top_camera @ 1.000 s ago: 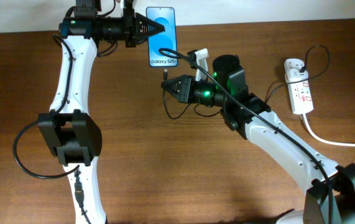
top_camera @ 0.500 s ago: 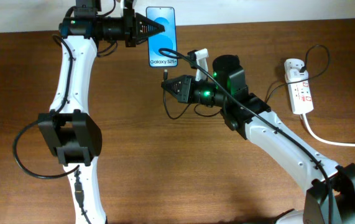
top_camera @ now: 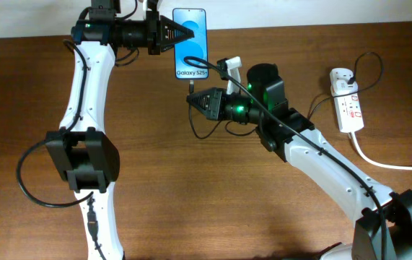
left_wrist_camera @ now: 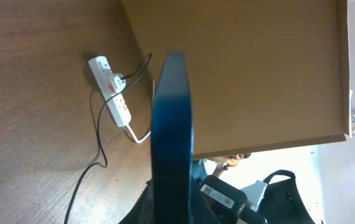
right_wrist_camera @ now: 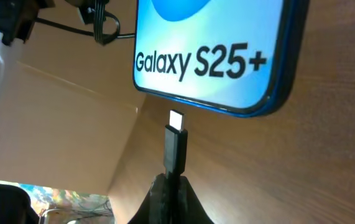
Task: Plug charger to phone and switch on socket
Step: 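Raise the cable plug with the right gripper into the phone's bottom port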
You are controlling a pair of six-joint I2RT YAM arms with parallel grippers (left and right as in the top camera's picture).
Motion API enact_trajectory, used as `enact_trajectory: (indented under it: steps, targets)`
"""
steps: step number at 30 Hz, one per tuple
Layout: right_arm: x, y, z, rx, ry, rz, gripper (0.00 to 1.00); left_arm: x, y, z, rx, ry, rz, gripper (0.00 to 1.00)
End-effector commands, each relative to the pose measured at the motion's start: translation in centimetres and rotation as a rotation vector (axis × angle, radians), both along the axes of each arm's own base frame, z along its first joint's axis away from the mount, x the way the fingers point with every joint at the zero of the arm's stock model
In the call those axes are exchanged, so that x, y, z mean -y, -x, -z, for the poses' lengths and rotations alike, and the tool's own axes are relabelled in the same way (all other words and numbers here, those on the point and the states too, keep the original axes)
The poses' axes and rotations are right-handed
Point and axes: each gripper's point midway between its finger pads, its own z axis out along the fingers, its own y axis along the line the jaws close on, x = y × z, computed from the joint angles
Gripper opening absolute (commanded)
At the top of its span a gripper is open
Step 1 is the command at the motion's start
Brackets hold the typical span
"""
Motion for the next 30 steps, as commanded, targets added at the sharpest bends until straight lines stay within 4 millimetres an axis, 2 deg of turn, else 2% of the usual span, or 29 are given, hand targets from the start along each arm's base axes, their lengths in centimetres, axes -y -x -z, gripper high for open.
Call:
enact_trajectory:
  steps: [1,7,18,23,28,30]
  targets:
    - [0.0,-0.1,-0.4,0.02,-0.002,-0.011,0.04,0.1,0.7,-0.9,0.026,0.042,0.041,0.0]
    - [0.5,-0.7,-1.3,0.061,-0.026,-0.011,0.04,0.2,0.7,-0.9,0.029,0.043,0.046,0.0]
    - [0.5,-0.7,-1.3,0.081,-0.015,-0.013,0.04,1.0,1.1,-0.9,0.026,0.043,0.06,0.0]
    - [3.0,-2.5,-1.3,0.101,-0.004,0.038,0.04,1.0,1.1,-0.9,0.034,0.042,0.061,0.0]
    - [3.3,-2.8,-1.2,0.104,0.001,0.055,0.04,1.3,1.3,-0.9,0.036,0.042,0.069,0.0]
    - [3.2,-3.2,-2.3,0.149,-0.02,0.06,0.04,1.7,1.6,-0.8,0.019,0.041,0.077,0.0]
